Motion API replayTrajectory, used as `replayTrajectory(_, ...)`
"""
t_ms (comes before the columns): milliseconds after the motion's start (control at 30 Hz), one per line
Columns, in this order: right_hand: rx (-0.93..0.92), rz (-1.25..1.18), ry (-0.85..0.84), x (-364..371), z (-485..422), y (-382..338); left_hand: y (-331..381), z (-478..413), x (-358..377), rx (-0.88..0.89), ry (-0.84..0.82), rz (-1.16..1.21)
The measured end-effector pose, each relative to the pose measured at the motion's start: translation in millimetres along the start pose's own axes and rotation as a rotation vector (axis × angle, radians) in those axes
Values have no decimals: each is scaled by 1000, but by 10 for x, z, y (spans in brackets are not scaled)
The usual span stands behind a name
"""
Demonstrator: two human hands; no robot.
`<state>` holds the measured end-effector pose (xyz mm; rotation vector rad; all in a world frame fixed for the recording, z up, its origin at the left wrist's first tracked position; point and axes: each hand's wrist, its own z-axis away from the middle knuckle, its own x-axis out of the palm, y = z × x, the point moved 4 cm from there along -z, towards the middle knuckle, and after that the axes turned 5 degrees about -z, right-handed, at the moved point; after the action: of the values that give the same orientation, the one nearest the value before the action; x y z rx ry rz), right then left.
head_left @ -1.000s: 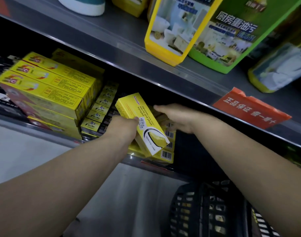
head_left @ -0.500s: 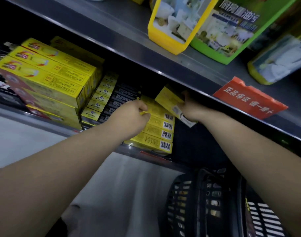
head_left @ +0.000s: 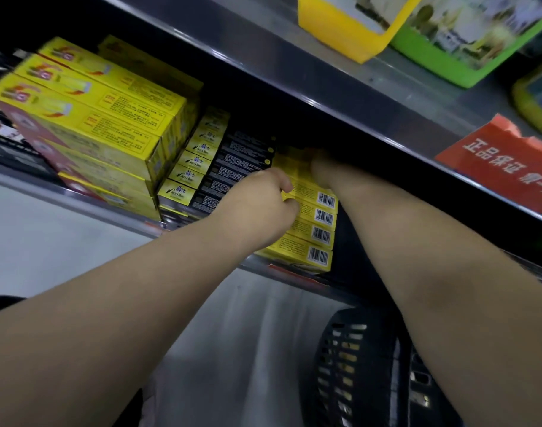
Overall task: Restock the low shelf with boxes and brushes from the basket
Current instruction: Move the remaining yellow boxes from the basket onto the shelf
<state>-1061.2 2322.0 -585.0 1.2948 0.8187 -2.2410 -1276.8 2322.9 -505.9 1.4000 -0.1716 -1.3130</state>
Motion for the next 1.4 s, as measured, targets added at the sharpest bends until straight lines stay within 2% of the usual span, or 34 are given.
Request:
replayTrajectory(133, -79, 312, -130, 50, 25, 71, 57, -12, 30, 7, -9, 9)
replayTrajectory(267, -167, 393, -207, -105, 318, -74, 204, 21, 81, 51, -29, 1)
replayTrajectory(433, -223, 191, -228, -545, 1172, -167, 481, 187, 184, 162, -57, -20)
replayTrajectory(567, -270, -83, -13, -908, 2002, 117, 813, 450, 362, 331, -109, -63)
replayTrajectory(667, -301, -397, 61, -1032, 2643, 428, 1061, 696, 501, 462, -132, -70)
replayTrajectory(733, -303, -479, 113, -1042, 3013, 673, 1197, 850, 575, 540, -138, -70)
replayTrajectory(867, -179, -461, 101, -895, 3530, 1329, 1393, 1130, 811, 715, -203, -211)
replayTrajectory(1000, 87, -450, 26, -568, 3769, 2105, 1539, 1322, 1108, 859, -260, -383)
replayTrajectory(1133, 303, -252, -92, -140, 3757, 2741, 1713, 1453, 1344, 901, -287, -407)
replayTrajectory(1300, 312, 237, -487, 441, 3631, 3045, 1873, 1668, 1717, 933, -378, -447)
replayTrajectory(1400, 289, 341, -471, 645, 3499, 3131, 1871, 1721, 1873, 925, -421, -491)
